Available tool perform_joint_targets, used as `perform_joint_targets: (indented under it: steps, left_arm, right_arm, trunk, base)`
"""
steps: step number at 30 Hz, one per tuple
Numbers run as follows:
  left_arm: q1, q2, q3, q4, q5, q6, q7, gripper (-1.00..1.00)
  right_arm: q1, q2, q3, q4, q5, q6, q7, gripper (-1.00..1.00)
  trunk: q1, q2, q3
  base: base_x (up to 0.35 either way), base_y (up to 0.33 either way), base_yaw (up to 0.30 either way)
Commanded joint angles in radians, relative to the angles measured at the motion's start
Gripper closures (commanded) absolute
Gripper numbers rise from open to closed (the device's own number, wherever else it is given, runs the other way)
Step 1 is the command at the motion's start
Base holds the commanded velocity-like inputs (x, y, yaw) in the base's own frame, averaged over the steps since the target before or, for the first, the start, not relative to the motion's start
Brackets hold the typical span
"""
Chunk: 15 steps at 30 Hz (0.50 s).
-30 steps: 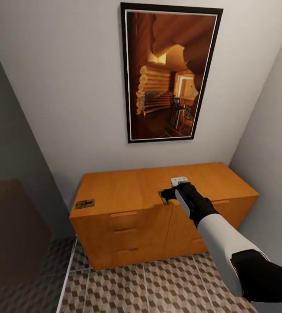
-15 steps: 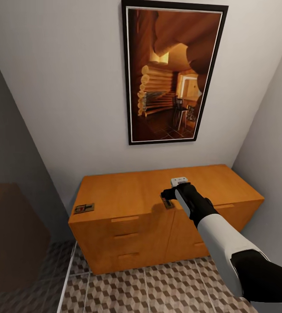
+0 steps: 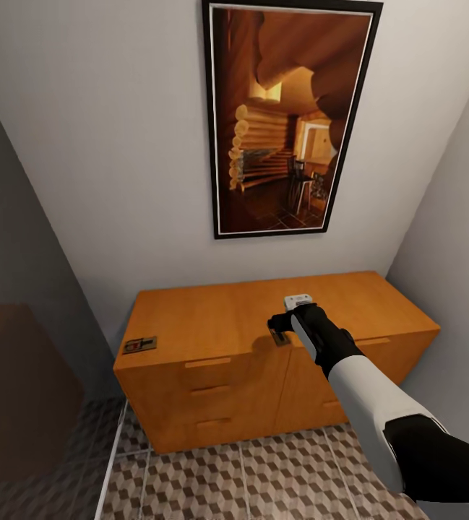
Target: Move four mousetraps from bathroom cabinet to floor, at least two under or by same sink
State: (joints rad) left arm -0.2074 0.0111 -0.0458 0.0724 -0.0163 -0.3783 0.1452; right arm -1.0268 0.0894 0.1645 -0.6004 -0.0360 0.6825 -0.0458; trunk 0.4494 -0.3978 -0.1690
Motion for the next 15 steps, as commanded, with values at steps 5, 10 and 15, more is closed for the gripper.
perform_joint_targets:
  steps: [5, 10, 15]
  left_arm:
    - [-0.002, 0.0, -0.005, 0.004, -0.002, -0.007, 0.005, -1.0]
    - [-0.002, 0.0, -0.005, 0.004, -0.002, -0.007, 0.005, -1.0]
    - [-0.001, 0.0, -0.005, 0.004, -0.002, -0.007, 0.005, -1.0]
  right_arm:
    - [-0.001, 0.0, 0.004, -0.001, -0.004, 0.005, -0.005, -1.0]
    - [-0.001, 0.0, 0.004, -0.001, -0.004, 0.005, -0.005, -1.0]
    - [-0.001, 0.0, 0.003, -0.001, -0.004, 0.005, -0.004, -1.0]
  trunk:
    - [0.001, -0.002, -0.009]
    - [0.001, -0.002, -0.016]
    - [0.001, -0.002, -0.023]
  base:
    - [0.0, 0.0, 0.0]
    - [0.0, 0.0, 0.0]
    - [0.0, 0.0, 0.0]
